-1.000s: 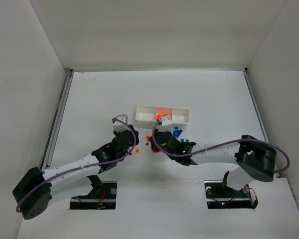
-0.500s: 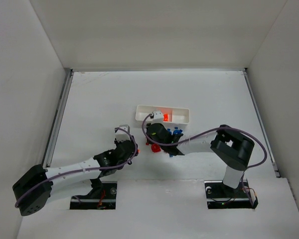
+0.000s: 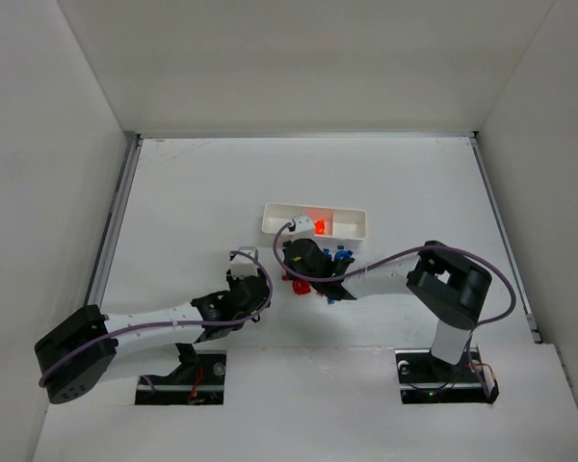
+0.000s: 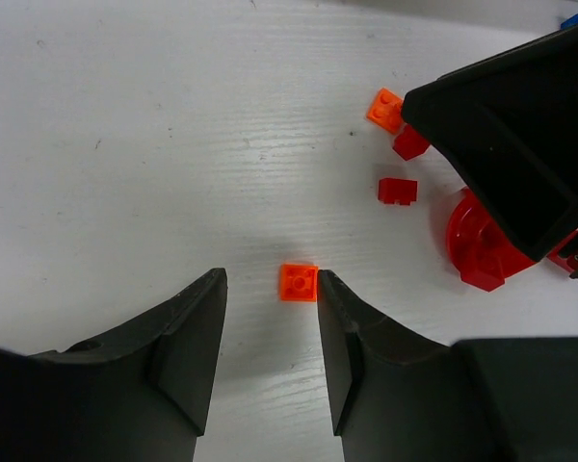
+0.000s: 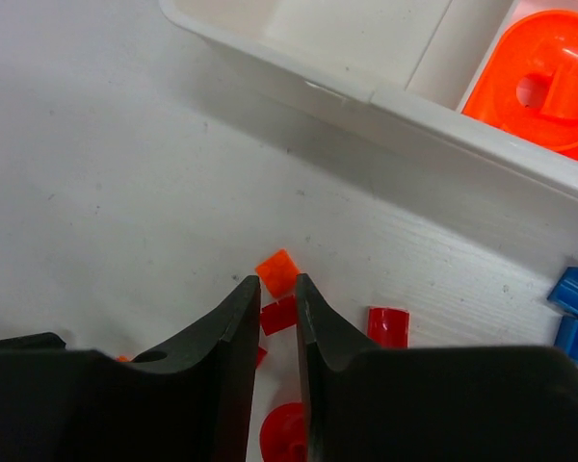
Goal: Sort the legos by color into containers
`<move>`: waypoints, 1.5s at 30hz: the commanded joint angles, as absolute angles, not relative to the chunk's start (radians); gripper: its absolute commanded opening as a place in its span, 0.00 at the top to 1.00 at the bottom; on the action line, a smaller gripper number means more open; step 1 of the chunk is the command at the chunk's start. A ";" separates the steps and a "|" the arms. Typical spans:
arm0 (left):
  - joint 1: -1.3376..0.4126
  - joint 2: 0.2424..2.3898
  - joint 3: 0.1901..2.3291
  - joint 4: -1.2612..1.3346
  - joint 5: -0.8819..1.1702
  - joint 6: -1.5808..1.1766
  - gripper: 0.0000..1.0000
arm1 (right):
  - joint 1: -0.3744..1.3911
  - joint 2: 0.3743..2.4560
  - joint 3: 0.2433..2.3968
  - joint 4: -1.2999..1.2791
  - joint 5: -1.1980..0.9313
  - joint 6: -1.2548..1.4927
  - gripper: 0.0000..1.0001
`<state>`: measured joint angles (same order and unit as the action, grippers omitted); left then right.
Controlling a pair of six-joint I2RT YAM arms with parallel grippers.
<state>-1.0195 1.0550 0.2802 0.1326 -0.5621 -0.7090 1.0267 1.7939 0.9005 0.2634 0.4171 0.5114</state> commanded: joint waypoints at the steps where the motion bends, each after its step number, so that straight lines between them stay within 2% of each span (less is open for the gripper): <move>1: -1.025 1.048 0.290 0.158 -0.584 -0.724 0.60 | 1.029 1.810 0.917 0.229 0.414 0.491 0.73; 11: -1.030 1.057 0.301 0.158 -0.575 -0.719 0.59 | 1.061 1.672 0.824 0.178 0.462 0.531 0.73; 16: -1.047 1.077 0.307 0.164 -0.575 -0.719 0.60 | 1.061 1.661 0.845 0.170 0.474 0.532 0.64; 31: -1.117 1.235 0.360 0.164 -0.680 -0.718 0.65 | 1.067 1.615 0.862 0.212 0.495 0.541 0.62; 39: -1.131 1.264 0.379 0.149 -0.698 -0.715 0.77 | 1.067 1.609 0.867 0.221 0.489 0.538 0.61; 45: -1.151 1.223 0.387 0.103 -0.735 -0.723 0.86 | 1.065 1.695 0.916 0.230 0.413 0.493 0.58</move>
